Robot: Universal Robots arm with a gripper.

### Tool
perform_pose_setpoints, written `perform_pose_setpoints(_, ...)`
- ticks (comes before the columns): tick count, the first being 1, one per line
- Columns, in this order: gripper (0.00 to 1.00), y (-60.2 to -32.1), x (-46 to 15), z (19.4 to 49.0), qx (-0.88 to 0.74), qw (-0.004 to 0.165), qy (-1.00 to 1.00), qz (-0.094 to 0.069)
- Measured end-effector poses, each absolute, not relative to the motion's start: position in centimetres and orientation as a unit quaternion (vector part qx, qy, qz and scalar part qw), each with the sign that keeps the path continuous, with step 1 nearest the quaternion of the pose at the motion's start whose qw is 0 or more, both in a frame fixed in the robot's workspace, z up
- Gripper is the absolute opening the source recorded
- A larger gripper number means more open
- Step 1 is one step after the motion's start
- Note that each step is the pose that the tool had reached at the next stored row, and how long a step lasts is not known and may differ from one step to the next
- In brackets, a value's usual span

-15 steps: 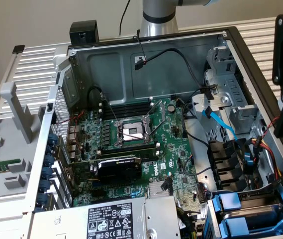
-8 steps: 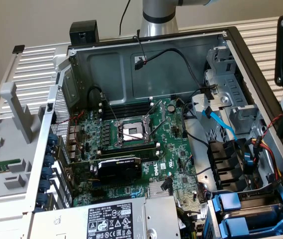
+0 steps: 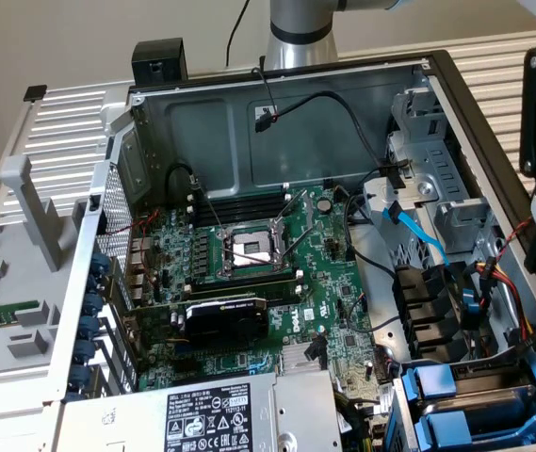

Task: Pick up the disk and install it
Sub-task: 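Insert the first disk wire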

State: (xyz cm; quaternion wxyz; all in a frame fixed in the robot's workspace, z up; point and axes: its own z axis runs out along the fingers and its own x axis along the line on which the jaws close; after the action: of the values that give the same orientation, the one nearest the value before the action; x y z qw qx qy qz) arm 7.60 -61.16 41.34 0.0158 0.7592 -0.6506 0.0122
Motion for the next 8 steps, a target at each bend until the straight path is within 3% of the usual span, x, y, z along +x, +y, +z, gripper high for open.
perform_pose_setpoints(5, 0.43, -61.9, 7.6, 40.7, 0.764, 0.016, -0.646, 0.009)
perform_pose_setpoints(8, 0.43, -62.3, 7.7, 40.6, 0.764, 0.007, -0.645, 0.002)
